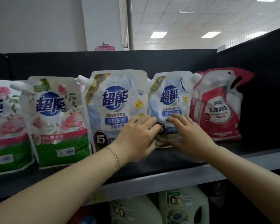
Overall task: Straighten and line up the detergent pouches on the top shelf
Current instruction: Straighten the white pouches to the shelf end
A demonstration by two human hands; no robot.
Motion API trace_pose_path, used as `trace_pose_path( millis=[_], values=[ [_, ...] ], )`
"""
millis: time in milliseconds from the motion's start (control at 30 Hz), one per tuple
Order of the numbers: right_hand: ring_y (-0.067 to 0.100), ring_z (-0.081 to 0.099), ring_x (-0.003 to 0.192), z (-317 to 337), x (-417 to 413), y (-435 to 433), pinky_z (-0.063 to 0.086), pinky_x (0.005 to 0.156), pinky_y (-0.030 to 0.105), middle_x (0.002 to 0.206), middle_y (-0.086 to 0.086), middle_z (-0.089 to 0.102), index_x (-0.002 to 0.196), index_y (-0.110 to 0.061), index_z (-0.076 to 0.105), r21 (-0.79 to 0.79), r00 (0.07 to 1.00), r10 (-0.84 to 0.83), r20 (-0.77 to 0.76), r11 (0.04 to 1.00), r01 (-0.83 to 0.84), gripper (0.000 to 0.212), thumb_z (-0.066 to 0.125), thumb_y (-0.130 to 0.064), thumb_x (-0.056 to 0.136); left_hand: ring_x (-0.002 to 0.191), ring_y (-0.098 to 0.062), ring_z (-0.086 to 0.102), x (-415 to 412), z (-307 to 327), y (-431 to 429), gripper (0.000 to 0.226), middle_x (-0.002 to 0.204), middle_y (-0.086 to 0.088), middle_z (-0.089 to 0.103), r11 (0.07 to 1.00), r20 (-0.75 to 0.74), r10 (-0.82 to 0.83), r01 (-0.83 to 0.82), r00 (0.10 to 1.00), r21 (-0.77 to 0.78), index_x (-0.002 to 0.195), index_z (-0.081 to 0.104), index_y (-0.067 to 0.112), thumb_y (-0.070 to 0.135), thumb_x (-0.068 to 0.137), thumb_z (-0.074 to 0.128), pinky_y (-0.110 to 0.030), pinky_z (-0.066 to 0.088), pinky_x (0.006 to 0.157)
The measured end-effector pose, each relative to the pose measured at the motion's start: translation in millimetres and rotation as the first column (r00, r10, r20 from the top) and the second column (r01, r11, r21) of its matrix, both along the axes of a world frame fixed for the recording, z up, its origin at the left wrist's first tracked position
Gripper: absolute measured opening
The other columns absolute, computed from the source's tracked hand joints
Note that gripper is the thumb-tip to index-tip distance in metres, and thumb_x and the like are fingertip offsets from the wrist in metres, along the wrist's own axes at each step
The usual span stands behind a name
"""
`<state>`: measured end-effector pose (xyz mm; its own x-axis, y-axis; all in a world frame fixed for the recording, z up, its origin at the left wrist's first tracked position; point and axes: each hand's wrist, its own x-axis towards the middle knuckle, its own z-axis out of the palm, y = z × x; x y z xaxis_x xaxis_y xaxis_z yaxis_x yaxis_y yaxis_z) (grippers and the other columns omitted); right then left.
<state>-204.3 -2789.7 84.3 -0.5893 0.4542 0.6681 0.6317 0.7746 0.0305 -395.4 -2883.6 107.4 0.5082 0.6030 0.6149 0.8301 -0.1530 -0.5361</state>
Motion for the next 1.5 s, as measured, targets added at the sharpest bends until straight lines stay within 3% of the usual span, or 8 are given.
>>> trace_pose_path(
  millis=[167, 300, 467, 733, 1100, 1233, 1367, 1500],
  values=[
    [0.023, 0.037, 0.132, 9, 33, 29, 0.033, 0.104, 0.029, 0.149, 0.004, 0.028, 0.148, -0.018, 0.022, -0.308, 0.978, -0.054, -0.203, 0.951, -0.011, 0.088, 0.076, -0.03, 0.079, 0.139, -0.033, 0.021, 34, -5, 34, 0.068, 0.155, -0.011, 0.017, 0.95, 0.195, 0.244, -0.194, 0.95, -0.243, 0.143, 0.027, 0.018, 0.042, 0.086, 0.056, -0.045, 0.024, 0.114],
    [0.024, 0.043, 0.13, 16, 42, 49, 0.036, 0.103, 0.032, 0.148, 0.008, 0.037, 0.15, -0.027, 0.005, -0.496, 0.955, -0.058, -0.292, 0.863, -0.099, 0.103, 0.078, -0.027, 0.077, 0.143, -0.033, 0.012, 53, -8, 51, 0.087, 0.157, -0.014, -0.009, 0.937, 0.561, 0.26, -0.066, 0.786, -0.342, 0.148, -0.005, 0.029, 0.037, 0.088, 0.058, -0.043, 0.019, 0.116],
    [0.025, 0.054, 0.122, 24, 35, 67, 0.042, 0.103, 0.033, 0.148, 0.008, 0.041, 0.148, -0.039, -0.018, -0.579, 0.969, 0.041, -0.243, 0.795, -0.179, 0.111, 0.072, -0.031, 0.083, 0.115, -0.024, 0.045, 60, -3, 76, 0.062, 0.13, -0.009, 0.032, 0.954, 0.833, 0.256, 0.012, 0.491, -0.3, 0.126, 0.022, 0.015, 0.029, 0.083, 0.066, -0.027, 0.042, 0.093],
    [0.004, 0.049, 0.114, 20, 28, 87, 0.039, 0.094, 0.018, 0.154, 0.0, 0.03, 0.147, -0.038, -0.022, -0.592, 0.919, 0.191, -0.346, 0.716, -0.372, 0.112, 0.07, -0.016, 0.086, 0.093, -0.016, 0.05, 65, 5, 90, 0.052, 0.108, 0.0, 0.04, 0.974, 0.945, 0.22, 0.001, 0.242, -0.227, 0.105, 0.031, 0.018, 0.029, 0.076, 0.073, -0.031, 0.046, 0.078],
    [0.013, 0.053, 0.115, 14, 24, 97, 0.042, 0.099, 0.027, 0.142, -0.007, 0.04, 0.143, -0.043, -0.026, -0.537, 0.937, 0.199, -0.288, 0.777, -0.33, 0.114, 0.071, -0.028, 0.085, 0.126, -0.019, 0.027, 88, -1, 73, 0.081, 0.132, -0.006, 0.02, 0.922, 0.875, 0.369, -0.002, 0.315, -0.388, 0.131, 0.019, 0.017, 0.039, 0.077, 0.074, -0.023, 0.031, 0.096],
    [0.003, 0.036, 0.122, 19, 20, 101, 0.033, 0.108, 0.025, 0.133, -0.018, 0.027, 0.141, -0.042, -0.031, -0.623, 0.923, 0.253, -0.288, 0.683, -0.382, 0.113, 0.067, -0.023, 0.088, 0.132, -0.022, 0.025, 92, -2, 60, 0.072, 0.14, -0.005, 0.015, 0.96, 0.793, 0.277, -0.127, 0.543, -0.248, 0.134, 0.028, 0.017, 0.037, 0.079, 0.071, -0.027, 0.031, 0.106],
    [0.023, 0.024, 0.143, 13, -5, 106, 0.025, 0.116, 0.049, 0.155, -0.005, 0.024, 0.125, -0.06, -0.039, -0.576, 0.932, 0.256, -0.256, 0.734, -0.36, 0.119, 0.07, -0.041, 0.08, 0.135, -0.025, 0.027, 74, 2, 53, 0.061, 0.15, -0.008, 0.026, 0.96, 0.51, 0.198, -0.27, 0.837, 0.07, 0.13, 0.045, 0.017, 0.038, 0.078, 0.07, -0.042, 0.039, 0.104],
    [0.04, 0.04, 0.132, 11, -10, 106, 0.037, 0.107, 0.053, 0.153, 0.016, 0.031, 0.121, -0.062, -0.041, -0.544, 0.956, 0.16, -0.248, 0.793, -0.274, 0.121, 0.071, -0.043, 0.079, 0.142, -0.036, -0.022, 52, -2, 59, 0.094, 0.157, -0.013, -0.018, 0.846, 0.224, 0.498, -0.526, 0.838, 0.089, 0.15, 0.015, 0.035, 0.077, 0.073, 0.049, -0.058, -0.001, 0.108]
  ],
)
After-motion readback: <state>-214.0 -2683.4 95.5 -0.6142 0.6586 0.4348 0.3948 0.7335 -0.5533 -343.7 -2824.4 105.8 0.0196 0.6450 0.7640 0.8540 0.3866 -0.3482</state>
